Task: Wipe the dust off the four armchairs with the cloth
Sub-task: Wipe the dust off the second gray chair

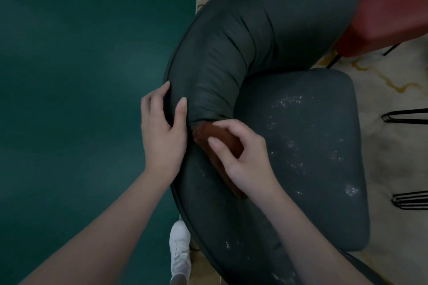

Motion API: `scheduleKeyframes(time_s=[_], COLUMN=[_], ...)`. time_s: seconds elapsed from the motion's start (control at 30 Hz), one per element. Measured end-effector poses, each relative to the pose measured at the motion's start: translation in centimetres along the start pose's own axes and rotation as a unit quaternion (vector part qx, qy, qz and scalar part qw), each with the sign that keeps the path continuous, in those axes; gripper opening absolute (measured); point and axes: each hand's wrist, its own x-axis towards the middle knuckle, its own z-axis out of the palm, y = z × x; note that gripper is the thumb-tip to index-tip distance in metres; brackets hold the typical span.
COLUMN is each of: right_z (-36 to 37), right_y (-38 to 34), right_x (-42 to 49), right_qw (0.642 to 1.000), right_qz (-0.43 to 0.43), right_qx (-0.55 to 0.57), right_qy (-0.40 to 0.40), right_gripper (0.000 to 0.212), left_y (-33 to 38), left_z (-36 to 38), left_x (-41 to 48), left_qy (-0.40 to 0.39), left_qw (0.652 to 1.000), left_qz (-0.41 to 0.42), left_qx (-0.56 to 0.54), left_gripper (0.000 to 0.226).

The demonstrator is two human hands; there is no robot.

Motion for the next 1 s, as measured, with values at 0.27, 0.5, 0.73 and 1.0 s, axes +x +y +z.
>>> scheduleKeyframes(time_s=[0.27, 0.5, 0.73, 1.0], right_z=[-0.3, -2.0, 0.7, -0.5], right_y=[2.8, 1.2, 0.6, -0.2], right_x=[1.4, -1.6, -1.2, -1.2], right_qw=[0.988, 0.999, 0.996, 0.994], right_qz=[0.123, 0.045, 0.012, -0.055], right_qx=[0.016, 0.010, -0.053, -0.087], right_qy=[0.095, -0.002, 0.066, 0.033], right_gripper=[0.010, 0.015, 0.016, 0.014], left_y=[0.0, 0.1, -0.3, -2.6], left_z=[0.0, -0.2, -0.9, -2.9], left_x=[0.0, -0.2, -0.7, -5.3], left_qy=[-0.007, -0.018, -0.047, -0.049], left_qw=[1.000, 1.000, 0.998, 0.979], left_qz=[-0.019, -0.018, -0.029, -0.109], left_qx=[-0.023, -0.016, -0.027, -0.163], left_gripper=[0.043, 0.046, 0.047, 0.026])
